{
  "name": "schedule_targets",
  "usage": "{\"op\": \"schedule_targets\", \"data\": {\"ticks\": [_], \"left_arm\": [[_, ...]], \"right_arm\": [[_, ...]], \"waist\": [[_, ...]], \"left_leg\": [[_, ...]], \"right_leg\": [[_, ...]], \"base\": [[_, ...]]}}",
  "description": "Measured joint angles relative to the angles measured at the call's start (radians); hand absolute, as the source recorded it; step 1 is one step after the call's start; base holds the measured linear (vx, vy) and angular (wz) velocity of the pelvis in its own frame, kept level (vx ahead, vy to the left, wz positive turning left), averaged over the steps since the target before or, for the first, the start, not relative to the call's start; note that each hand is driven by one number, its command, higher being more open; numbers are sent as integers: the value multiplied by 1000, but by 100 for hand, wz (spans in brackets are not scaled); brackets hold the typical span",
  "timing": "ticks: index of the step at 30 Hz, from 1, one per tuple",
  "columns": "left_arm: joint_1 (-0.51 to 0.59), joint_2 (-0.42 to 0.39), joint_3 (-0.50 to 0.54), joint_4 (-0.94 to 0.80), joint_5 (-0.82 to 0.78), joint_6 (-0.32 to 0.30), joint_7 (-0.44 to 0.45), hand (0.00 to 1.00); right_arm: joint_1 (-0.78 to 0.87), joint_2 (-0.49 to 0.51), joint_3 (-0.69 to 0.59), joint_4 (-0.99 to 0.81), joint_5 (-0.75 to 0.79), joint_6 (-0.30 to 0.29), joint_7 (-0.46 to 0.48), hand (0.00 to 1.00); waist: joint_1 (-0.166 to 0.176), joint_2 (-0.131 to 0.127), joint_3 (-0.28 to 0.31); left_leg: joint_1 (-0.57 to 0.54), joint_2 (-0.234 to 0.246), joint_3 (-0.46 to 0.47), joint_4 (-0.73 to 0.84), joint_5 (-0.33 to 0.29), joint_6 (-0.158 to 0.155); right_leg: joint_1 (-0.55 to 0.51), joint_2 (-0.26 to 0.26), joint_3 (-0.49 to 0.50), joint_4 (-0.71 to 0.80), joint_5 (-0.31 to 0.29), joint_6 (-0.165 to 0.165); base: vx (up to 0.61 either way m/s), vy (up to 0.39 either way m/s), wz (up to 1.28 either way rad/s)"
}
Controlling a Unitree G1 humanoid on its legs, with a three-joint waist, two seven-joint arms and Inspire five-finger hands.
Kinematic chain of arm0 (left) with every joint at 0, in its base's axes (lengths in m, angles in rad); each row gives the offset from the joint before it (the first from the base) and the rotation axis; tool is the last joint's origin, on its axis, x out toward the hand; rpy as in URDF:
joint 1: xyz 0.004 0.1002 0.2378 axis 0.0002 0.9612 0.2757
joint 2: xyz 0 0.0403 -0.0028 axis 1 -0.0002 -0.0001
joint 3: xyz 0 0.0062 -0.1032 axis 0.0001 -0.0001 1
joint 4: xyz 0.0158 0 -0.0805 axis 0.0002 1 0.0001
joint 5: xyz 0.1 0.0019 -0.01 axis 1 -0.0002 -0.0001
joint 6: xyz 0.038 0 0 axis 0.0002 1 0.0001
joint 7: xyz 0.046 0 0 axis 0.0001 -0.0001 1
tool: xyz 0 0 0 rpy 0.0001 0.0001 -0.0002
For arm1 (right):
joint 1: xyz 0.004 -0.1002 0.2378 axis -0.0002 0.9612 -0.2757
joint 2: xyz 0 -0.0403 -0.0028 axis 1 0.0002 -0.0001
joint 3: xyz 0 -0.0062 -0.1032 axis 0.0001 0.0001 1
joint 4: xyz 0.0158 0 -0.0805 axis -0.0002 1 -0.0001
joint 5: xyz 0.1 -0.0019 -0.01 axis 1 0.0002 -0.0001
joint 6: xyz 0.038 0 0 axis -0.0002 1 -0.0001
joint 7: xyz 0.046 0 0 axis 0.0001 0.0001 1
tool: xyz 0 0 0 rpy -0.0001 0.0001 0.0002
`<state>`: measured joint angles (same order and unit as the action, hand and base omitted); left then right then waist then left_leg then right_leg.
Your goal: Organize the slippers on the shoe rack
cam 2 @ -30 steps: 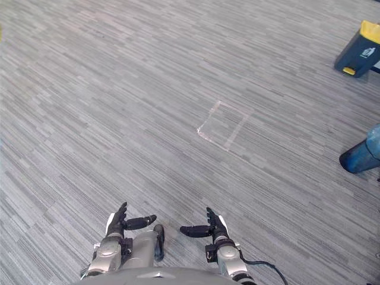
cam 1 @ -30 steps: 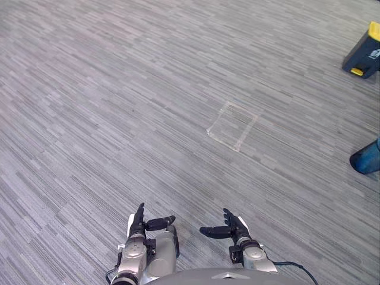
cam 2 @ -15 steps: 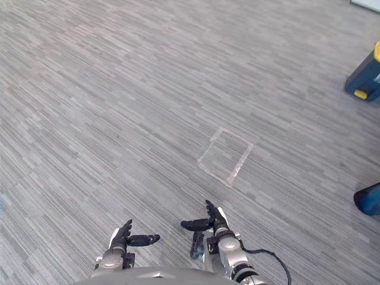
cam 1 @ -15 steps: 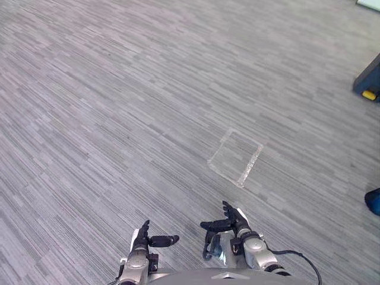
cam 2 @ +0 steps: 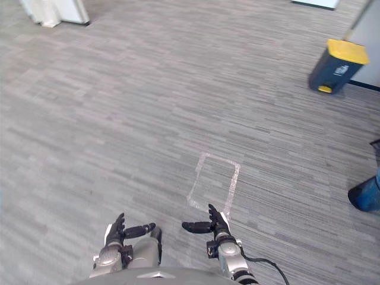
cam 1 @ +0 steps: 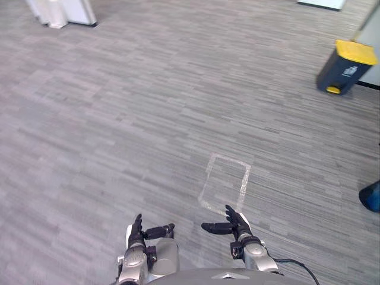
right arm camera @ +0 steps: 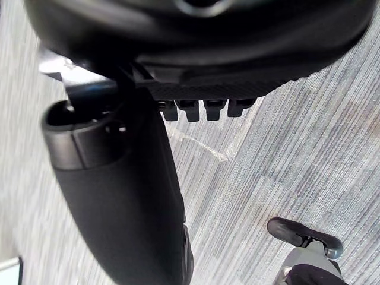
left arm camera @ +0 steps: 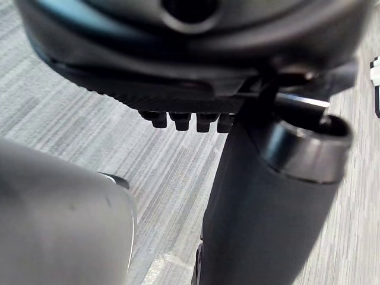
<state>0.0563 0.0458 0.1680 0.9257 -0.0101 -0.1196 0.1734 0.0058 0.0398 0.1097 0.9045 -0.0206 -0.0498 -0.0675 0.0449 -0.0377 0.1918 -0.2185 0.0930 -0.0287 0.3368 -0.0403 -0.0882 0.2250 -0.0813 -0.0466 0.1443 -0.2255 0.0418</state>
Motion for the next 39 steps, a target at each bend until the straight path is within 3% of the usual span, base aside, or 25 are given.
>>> {"op": "schedule_targets", "data": {"ticks": [2, 3, 5, 6, 7, 8, 9, 11, 13, 14, 15, 16, 19, 22, 23, 24, 26, 29, 30, 31, 32, 33, 34, 36, 39], "left_arm": [[-5, 1, -10, 2, -4, 1, 1, 100], [-3, 1, -27, 10, -4, 1, 1, 100], [-4, 2, -28, 24, -5, 7, -1, 100], [2, 2, -28, 29, -24, 14, 4, 100], [12, 7, -37, 32, -26, 14, 8, 100], [13, 10, -43, 36, -25, 13, 8, 100], [13, 23, -75, 55, -24, 13, 9, 100], [16, 24, -93, 62, -25, 14, 6, 100], [16, 24, -106, 62, -25, 14, 3, 100], [17, 24, -106, 64, -25, 16, -2, 100], [16, 27, -106, 64, -24, 18, -7, 100], [6, 19, -105, 83, -20, 21, -8, 100], [16, -12, -104, 84, -15, 20, -8, 100], [13, -12, -101, 79, -7, 21, -14, 100], [9, -9, -76, 75, 0, 20, -18, 100], [14, -19, -53, 63, 1, 21, -20, 100], [17, -17, -31, 45, 2, 20, -21, 100], [9, -14, -32, 32, 1, 18, -21, 100], [0, -11, -33, 29, 1, 17, -21, 100], [-2, -10, -33, 29, 1, 17, -21, 100], [-3, -11, -36, 30, 1, 16, -19, 100], [-2, -16, -40, 36, -3, 15, -15, 100], [-8, -6, -45, 41, -11, 15, -13, 100], [-7, 14, -47, 42, -20, 16, -12, 100], [-8, 19, -46, 59, -20, 21, -12, 100]], "right_arm": [[10, 0, -3, 7, 0, 0, -2, 100], [10, -3, -10, 16, 0, 0, -3, 100], [5, -8, -10, 32, -1, 1, -3, 100], [6, -12, -3, 44, -5, 1, 0, 100], [5, -13, 3, 50, -18, 3, 2, 100], [-1, -13, 6, 53, -19, 3, 3, 100], [-13, -14, 31, 55, -19, 1, 6, 100], [-22, -15, 43, 55, -20, -3, 13, 100], [-32, -16, 45, 60, -21, -4, 14, 100], [-40, -19, 44, 73, -22, -4, 13, 100], [-37, -19, 44, 75, -20, -7, 14, 100], [-46, -35, 44, 83, -22, -12, 14, 100], [-52, -56, 17, 101, -21, -8, 13, 100], [-46, -50, -22, 109, -19, -2, 11, 100], [-30, -52, -23, 91, -18, 1, 7, 100], [-21, -53, -28, 81, -17, 0, 0, 100], [-10, -52, -52, 84, -16, 0, -9, 100], [-11, -50, -70, 93, -16, 6, -15, 100], [-11, -41, -94, 90, -16, 7, -22, 100], [-12, -41, -98, 90, -16, 7, -23, 100], [-8, -44, -111, 90, -16, 7, -25, 100], [-6, -51, -117, 91, -16, 7, -26, 100], [-5, -49, -122, 98, -16, 10, -27, 100], [1, -18, -128, 95, -17, 10, -21, 100], [5, -3, -128, 96, -18, 17, -14, 100]], "waist": [[0, -9, -4], [-3, 1, -3], [0, 8, 3], [4, 11, 5], [1, 27, 13], [-2, 27, 13], [-21, 38, 15], [-30, 47, 13], [-31, 45, 13], [-31, 36, 10], [-31, 17, 7], [-37, 41, 7], [-44, 79, -11], [-46, 80, -11], [-44, 81, -8], [-42, 79, -7], [-29, 65, -8], [-15, 54, -3], [-12, 39, 6], [-12, 37, 9], [-10, 38, 8], [-9, 60, 3], [-3, 40, 1], [2, 3, -11], [6, -1, -13]], "left_leg": [[-6, -17, 17, 81, -73, 24], [3, -21, 34, 119, -125, 40], [47, -21, 75, 114, -157, 56], [123, -19, 135, 74, -173, 71], [193, -20, 187, 43, -189, 86], [218, -20, 207, 32, -194, 93], [288, -12, 236, -19, -198, 100], [328, 11, 263, -63, -198, 100], [359, 22, 290, -103, -197, 95], [380, 13, 305, -126, -199, 79], [398, -11, 303, -134, -206, 64], [415, 3, 271, -137, -215, 50], [402, 28, 204, -92, -216, 48], [298, 76, 127, 181, -218, 21], [222, 109, 93, 379, -178, -30], [172, 129, 90, 511, -195, -50], [110, 118, 101, 561, -239, -32], [49, 63, 84, 366, -278, 3], [18, 6, 1, 216, -272, 7], [14, -5, -22, 187, -269, 7], [9, -37, -114, 71, -211, 3], [23, -36, -129, 34, -90, -19], [41, -55, -100, 51, -69, 13], [60, -77, -39, 63, -111, 44], [132, -82, 43, 35, -148, 79]], "right_leg": [[1, -26, 16, 33, 14, 5], [-6, -34, 38, 83, 15, 8], [-46, -52, 62, 201, 15, 14], [-126, -87, 56, 395, 41, 55], [-195, -127, 24, 556, 80, 62], [-216, -143, -7, 612, 68, 47], [-276, -160, -121, 680, 1, -10], [-331, -119, -202, 615, -38, -30], [-386, -90, -284, 471, -31, -26], [-399, -69, -326, 321, 25, -24], [-401, -57, -310, 222, 152, -55], [-389, -30, -292, 235, 160, -81], [-383, 4, -282, 212, 110, -81], [-309, 48, -292, 141, 93, -86], [-254, 74, -293, 107, 86, -93], [-216, 90, -286, 95, 76, -103], [-165, 96, -249, 74, 66, -105], [-137, 77, -171, 53, 68, -93], [-127, 41, -127, 50, 57, -67], [-124, 34, -118, 50, 53, -58], [-110, 13, -87, 55, 34, -24], [-98, 12, -66, 62, 16, 5], [-92, -10, -32, 74, 1, 22], [-94, -52, 1, 84, 1, 22], [-137, -86, 27, 201, 12, 40]], "base": [[350, 278, -32], [313, 284, -42], [272, 272, -68], [305, 308, -122], [242, 238, -118], [281, 213, -104], [228, 117, -63], [214, 45, -45], [259, -27, -37], [393, -75, -32], [376, -89, -26], [317, -92, -21], [319, -134, -20], [295, -156, 0], [374, -99, -7], [311, -65, -20], [271, 42, -59], [320, 153, -79], [356, 253, -73], [359, 305, -77], [251, 240, -54], [327, 329, -70], [255, 261, -50], [352, 333, -60], [220, 229, -84]]}}
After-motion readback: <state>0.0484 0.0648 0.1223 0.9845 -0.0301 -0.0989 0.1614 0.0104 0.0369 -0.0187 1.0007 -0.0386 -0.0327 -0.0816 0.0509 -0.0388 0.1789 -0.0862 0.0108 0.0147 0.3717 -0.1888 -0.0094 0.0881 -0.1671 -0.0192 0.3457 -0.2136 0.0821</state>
